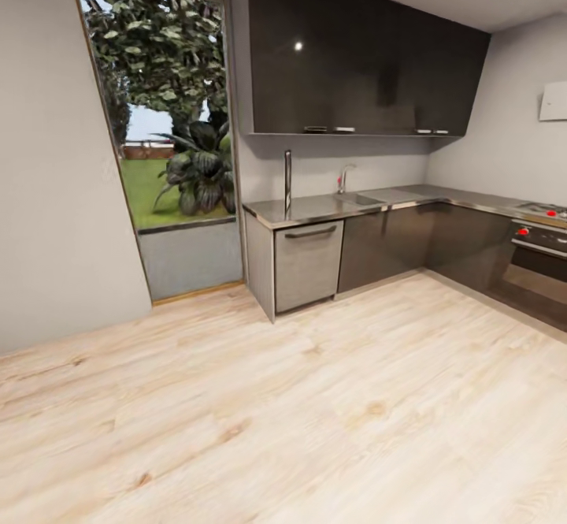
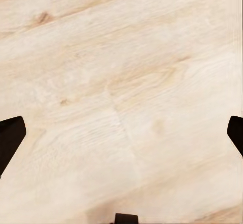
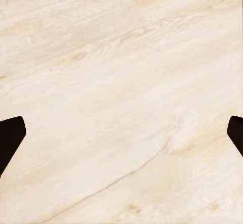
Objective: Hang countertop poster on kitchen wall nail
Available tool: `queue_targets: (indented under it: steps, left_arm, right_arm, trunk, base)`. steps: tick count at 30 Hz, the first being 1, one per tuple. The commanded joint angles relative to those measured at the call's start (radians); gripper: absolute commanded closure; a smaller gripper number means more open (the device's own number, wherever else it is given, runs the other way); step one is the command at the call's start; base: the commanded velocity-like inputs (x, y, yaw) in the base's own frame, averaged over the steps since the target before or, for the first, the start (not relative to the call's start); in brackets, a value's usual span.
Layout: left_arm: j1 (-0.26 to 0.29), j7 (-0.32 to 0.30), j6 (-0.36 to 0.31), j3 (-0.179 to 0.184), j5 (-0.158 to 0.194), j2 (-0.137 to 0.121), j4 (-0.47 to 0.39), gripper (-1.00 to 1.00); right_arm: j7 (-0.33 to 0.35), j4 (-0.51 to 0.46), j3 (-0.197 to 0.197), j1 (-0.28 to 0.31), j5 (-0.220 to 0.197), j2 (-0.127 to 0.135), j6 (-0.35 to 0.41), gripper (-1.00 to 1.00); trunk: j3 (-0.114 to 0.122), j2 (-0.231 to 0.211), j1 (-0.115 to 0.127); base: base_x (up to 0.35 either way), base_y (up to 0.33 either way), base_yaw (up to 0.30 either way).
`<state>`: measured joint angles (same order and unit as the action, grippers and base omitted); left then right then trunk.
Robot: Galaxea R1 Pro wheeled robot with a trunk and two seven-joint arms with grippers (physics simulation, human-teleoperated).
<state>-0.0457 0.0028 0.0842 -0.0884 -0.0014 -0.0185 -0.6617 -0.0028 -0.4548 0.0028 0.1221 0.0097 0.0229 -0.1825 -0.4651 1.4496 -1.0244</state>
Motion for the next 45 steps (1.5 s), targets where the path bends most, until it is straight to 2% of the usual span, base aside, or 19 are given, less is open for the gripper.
queue_targets:
  steps: [1, 10, 45]
  left_arm:
    - [0.000, 0.000, 0.002, -0.001, 0.000, 0.000, -0.001, -1.00]
    - [0.000, 0.000, 0.002, -0.001, 0.000, 0.000, -0.001, -1.00]
    - [0.000, 0.000, 0.002, -0.001, 0.000, 0.000, -0.001, -1.00]
  right_arm:
    - [0.000, 0.001, 0.000, 0.001, 0.001, 0.000, -0.003, -1.00]
    - [0.000, 0.001, 0.000, 0.001, 0.001, 0.000, -0.003, -1.00]
    - [0.000, 0.027, 0.003, 0.001, 0.001, -0.001, -0.005, -1.00]
  trunk:
    - [-0.001, 0.000, -0.001]
    - [-0.001, 0.000, -0.001]
    - [-0.001, 0.000, -0.001]
  base:
    - [0.335, 0.000, -0.225]
    - [0.335, 0.000, -0.139]
    - [0.335, -0.013, -0.008]
